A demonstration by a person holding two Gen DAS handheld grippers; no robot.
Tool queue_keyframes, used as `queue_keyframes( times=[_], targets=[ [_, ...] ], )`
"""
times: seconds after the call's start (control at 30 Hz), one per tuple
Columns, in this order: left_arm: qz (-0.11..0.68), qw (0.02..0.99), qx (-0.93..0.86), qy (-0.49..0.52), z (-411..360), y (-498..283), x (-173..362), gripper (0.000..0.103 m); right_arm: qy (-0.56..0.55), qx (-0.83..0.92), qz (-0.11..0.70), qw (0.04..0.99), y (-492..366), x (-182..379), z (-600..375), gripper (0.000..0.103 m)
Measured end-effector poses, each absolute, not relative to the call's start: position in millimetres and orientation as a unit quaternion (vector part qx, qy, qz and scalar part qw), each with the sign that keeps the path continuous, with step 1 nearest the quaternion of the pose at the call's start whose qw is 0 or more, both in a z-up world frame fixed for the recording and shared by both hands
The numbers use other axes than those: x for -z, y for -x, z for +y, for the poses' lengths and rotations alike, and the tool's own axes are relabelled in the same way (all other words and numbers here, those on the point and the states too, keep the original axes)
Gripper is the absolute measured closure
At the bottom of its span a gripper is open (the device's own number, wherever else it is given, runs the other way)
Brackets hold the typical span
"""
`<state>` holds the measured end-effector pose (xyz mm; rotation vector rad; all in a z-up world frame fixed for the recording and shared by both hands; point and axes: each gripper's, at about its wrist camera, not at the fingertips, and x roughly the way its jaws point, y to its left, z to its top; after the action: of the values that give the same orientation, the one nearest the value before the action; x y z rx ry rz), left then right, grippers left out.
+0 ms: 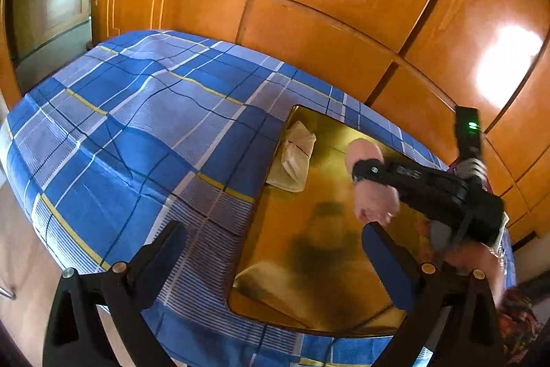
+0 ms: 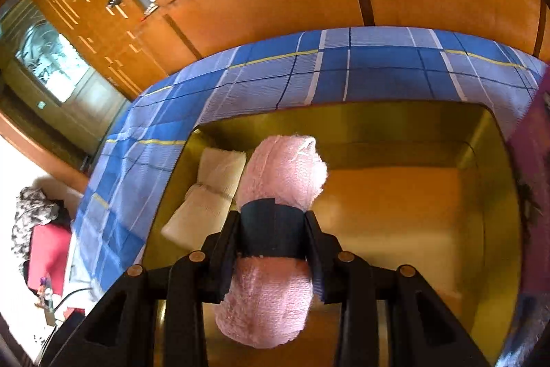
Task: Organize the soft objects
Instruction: 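Carry the pink rolled towel into the gold tray and open the right tool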
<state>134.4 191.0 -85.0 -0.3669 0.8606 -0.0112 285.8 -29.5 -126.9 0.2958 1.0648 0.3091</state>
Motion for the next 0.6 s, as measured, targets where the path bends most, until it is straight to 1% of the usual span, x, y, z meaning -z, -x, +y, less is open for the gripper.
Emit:
queue_keyframes(
  times=[0.13,0.27,0.6],
  targets=[
    [0.416,0.890,0.001,0.184,197,-134,86,0.000,-0.138,-0.127,0.505,0.843,-302,136,-22,0.065],
    [0.422,0.886,-0.001,0.193,199,-134,89,0.000,-0.169,-0.132,0.507,0.835,-311,139,-20,0.062],
    [0.420,0.886,0.006,0.195,188,-131,87,0.000,-0.158,-0.146,0.447,0.868,-268,75,-33,0.061]
  ],
)
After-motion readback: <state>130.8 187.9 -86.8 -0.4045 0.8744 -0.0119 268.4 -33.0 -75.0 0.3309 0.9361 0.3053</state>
